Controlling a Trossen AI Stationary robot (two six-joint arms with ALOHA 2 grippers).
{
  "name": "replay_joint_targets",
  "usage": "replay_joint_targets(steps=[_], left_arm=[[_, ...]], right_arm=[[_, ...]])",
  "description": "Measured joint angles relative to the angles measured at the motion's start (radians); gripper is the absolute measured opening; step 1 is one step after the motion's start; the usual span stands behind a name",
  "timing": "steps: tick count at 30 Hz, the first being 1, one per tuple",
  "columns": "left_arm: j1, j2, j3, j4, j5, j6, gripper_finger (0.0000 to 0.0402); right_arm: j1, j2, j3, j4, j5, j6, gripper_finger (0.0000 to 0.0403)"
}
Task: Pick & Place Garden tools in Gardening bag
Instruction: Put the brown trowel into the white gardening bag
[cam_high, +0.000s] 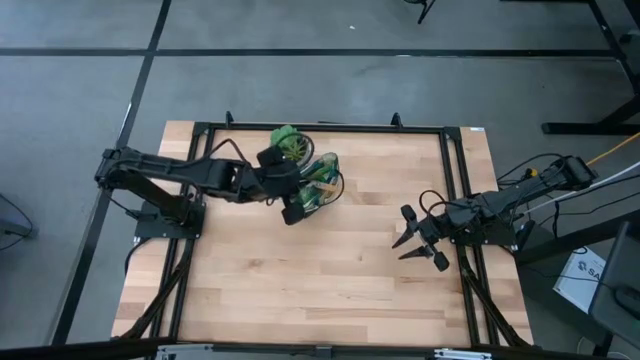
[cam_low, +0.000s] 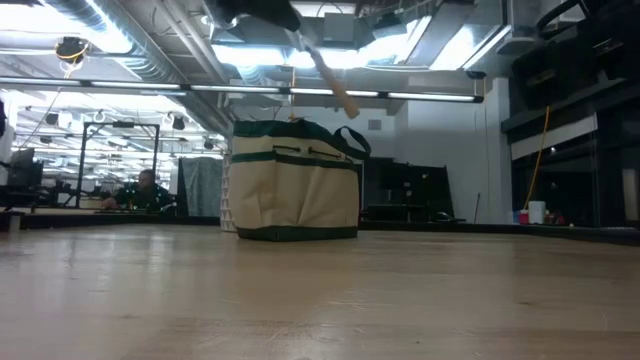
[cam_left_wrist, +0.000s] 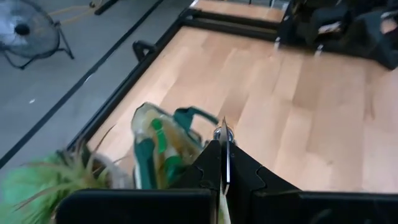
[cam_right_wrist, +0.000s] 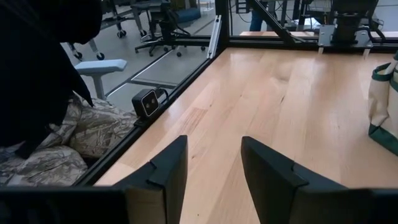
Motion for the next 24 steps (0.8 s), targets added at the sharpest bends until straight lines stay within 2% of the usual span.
replay_joint_targets(steps=[7, 12, 24], left_arm=[[0.020, 0.000, 0.056, -0.138, -0.006, -0.024, 0.0002], [0.023, -0.001, 0.071, -0.144, -0.078, -0.020, 0.0002], [0.084, 0.002, 0.027, -0.222, -0.078, -0.084, 0.0002]], right_arm=[[0.000, 0.000, 0.000, 0.000, 0.000, 0.001, 0.0153], [0.000, 0.000, 0.000, 0.000, 0.000, 0.001, 0.0153], [0.000, 0.000, 0.000, -0.001, 0.000, 0.001, 0.0153]])
